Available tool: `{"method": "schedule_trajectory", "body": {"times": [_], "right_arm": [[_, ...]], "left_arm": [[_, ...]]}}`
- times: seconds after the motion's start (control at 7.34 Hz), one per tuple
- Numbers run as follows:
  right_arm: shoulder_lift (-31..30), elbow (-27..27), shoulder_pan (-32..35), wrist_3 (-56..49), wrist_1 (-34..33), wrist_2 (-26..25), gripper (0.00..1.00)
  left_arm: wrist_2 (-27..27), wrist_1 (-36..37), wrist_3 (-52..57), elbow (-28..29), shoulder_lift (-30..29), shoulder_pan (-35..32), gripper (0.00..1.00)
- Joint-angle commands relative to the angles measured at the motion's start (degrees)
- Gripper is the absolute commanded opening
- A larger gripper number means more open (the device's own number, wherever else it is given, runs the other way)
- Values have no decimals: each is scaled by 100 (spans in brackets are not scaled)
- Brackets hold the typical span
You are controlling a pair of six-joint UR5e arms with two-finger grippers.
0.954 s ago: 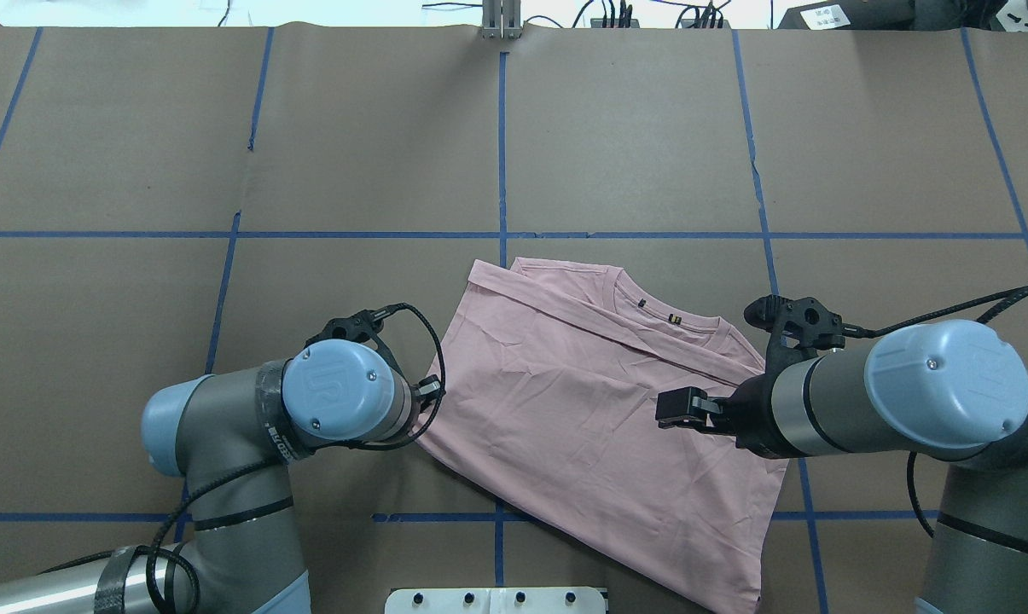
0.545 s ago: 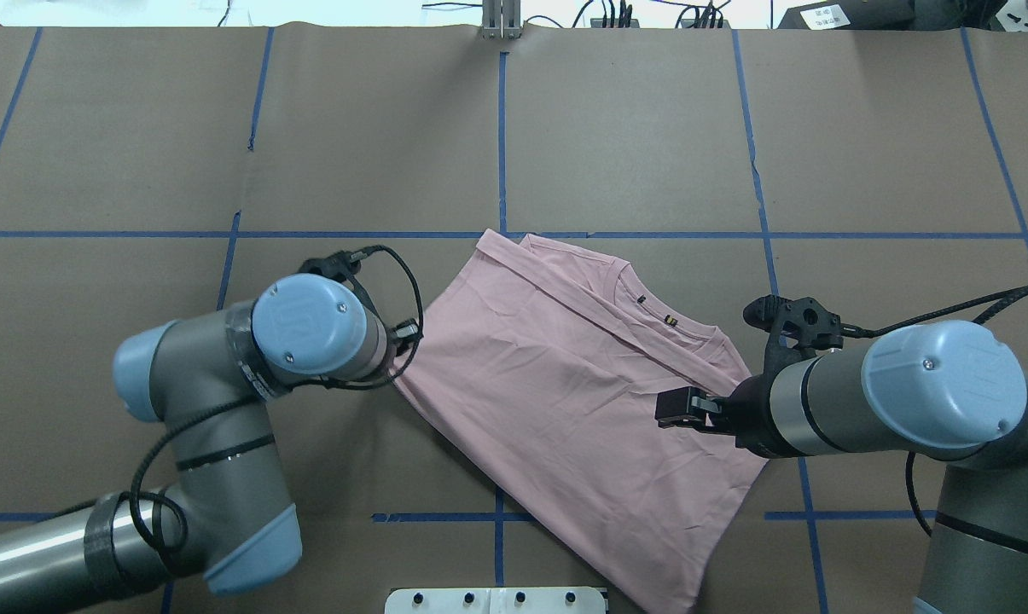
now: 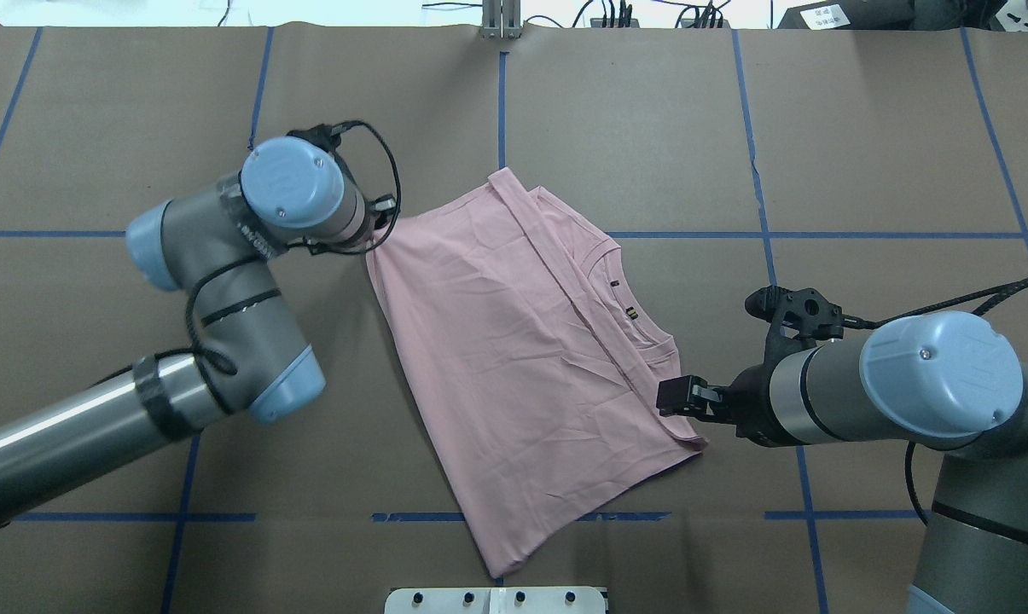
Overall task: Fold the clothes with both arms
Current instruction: 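Pull the shirt corner away from the robot with the left gripper to straighten it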
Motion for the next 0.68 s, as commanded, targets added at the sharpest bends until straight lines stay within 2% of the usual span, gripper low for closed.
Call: {"method": "schedule_trajectory", "body": {"times": [0.0, 0.14, 0.27, 0.41, 0.54], "right_arm": [[176, -122, 40, -1, -2, -9, 100], [194, -166, 57, -1, -2, -1, 100], [195, -176, 57, -1, -2, -1, 100], [195, -176, 75, -1, -2, -9, 100], [203, -184, 84, -1, 7, -10, 100]], "left_arm": [[189, -941, 411, 1129, -671, -296, 0], [400, -1293, 752, 1645, -1021, -297, 0], [411, -1731, 851, 2085, -1129, -297, 0], [463, -2040, 896, 2229, -1130, -297, 0], [499, -2061, 922, 2230, -1130, -297, 84]]}}
